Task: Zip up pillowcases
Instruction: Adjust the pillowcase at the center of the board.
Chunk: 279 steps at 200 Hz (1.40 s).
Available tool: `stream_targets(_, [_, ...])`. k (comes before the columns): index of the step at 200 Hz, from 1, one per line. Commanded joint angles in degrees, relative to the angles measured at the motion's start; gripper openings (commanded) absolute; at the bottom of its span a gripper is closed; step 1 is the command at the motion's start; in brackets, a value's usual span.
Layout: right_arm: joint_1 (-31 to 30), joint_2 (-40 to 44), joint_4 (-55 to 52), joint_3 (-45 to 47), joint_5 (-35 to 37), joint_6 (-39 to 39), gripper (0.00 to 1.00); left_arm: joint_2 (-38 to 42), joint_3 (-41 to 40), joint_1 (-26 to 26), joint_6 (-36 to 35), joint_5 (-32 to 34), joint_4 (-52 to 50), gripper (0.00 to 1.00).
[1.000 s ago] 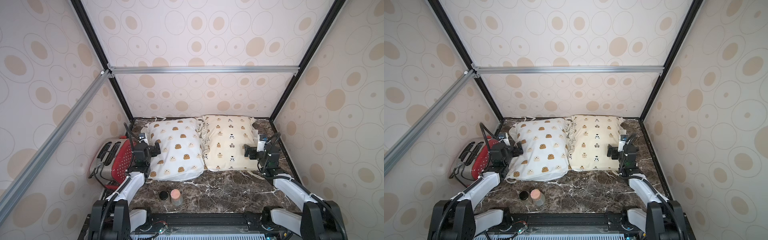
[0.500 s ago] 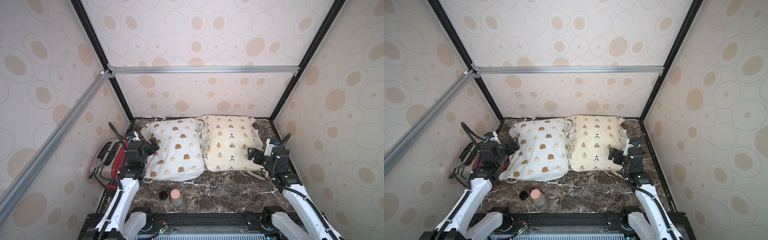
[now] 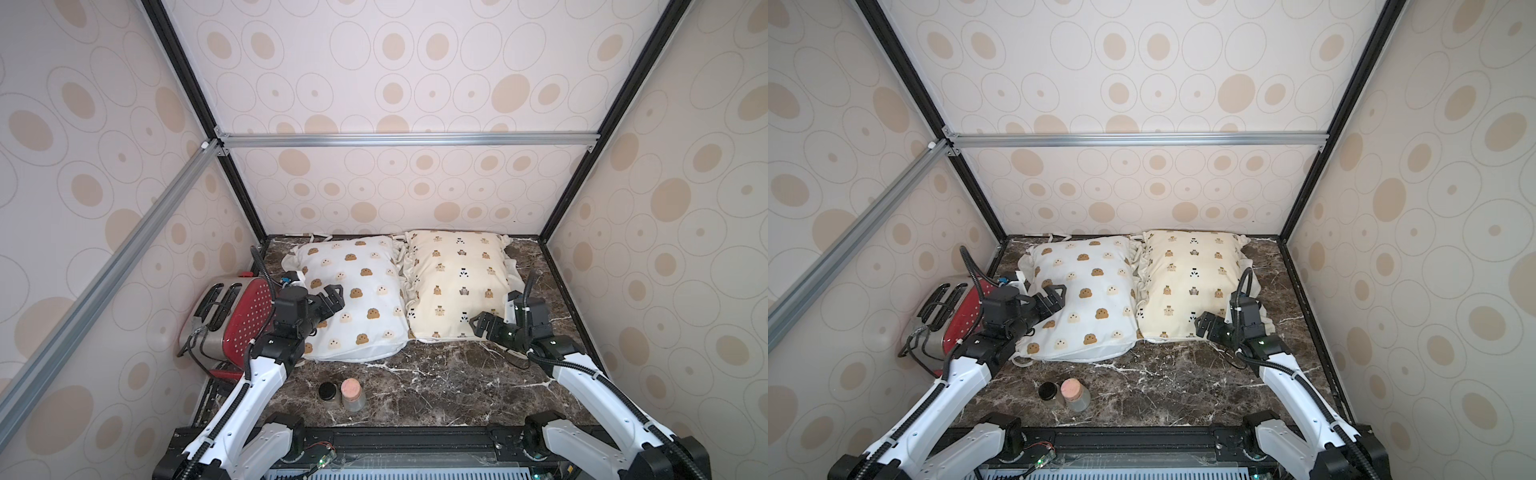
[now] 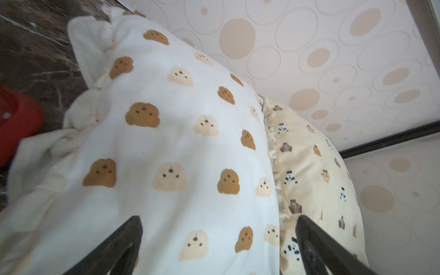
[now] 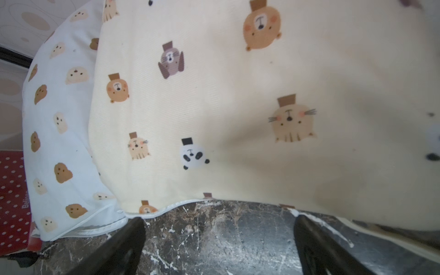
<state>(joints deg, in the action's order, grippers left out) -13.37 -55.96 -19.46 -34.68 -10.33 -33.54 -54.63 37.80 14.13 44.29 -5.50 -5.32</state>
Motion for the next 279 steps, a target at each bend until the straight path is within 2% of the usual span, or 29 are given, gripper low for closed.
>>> stream_targets(1, [-2.34,1.47,-1.89,1.79,1.04,-3.92,1.0,-1.29,1.44,6.08,1.24,1.03,-0.75,0.99])
stream_targets(50, [-13.23,2.06,0.16,5.29,4.39,-7.91,1.0,-10.31,3.67,18.91,0.16,3.87,1.94,0.99])
stream_targets(91, [-13.69,-2.76,3.45,5.42,1.73,-5.57,1.0,-20.72,7.8,26.19,-0.77,3.92,7.74,0.99])
stream_targets(111, [-13.52,-5.17,2.96,4.03,4.21,-3.58,1.0,-26.19,9.66,27.82,0.1,2.65,12.14,0.98])
stream_targets(139, [-11.89,-8.21,4.81,3.3,4.4,-2.65,1.0,-33.34,13.96,29.27,0.1,1.55,13.97,0.93])
stream_targets(169, [-8.22,-10.31,9.75,4.59,0.87,-3.92,1.0,-38.37,15.71,29.45,-0.27,1.67,16.07,0.85])
stream_targets(196, [-6.27,-12.97,10.67,3.48,1.01,-3.0,1.0,-42.36,18.04,29.8,-0.08,-1.37,17.15,0.78])
stream_targets(226, [-2.94,-17.49,12.61,2.11,-2.34,-2.58,1.0,-43.52,18.35,31.34,0.1,-2.0,18.93,0.68])
stream_targets(279, [7.86,-23.7,13.85,-1.18,-8.69,-0.41,1.0,-44.93,20.51,37.49,2.69,-2.46,18.94,0.61])
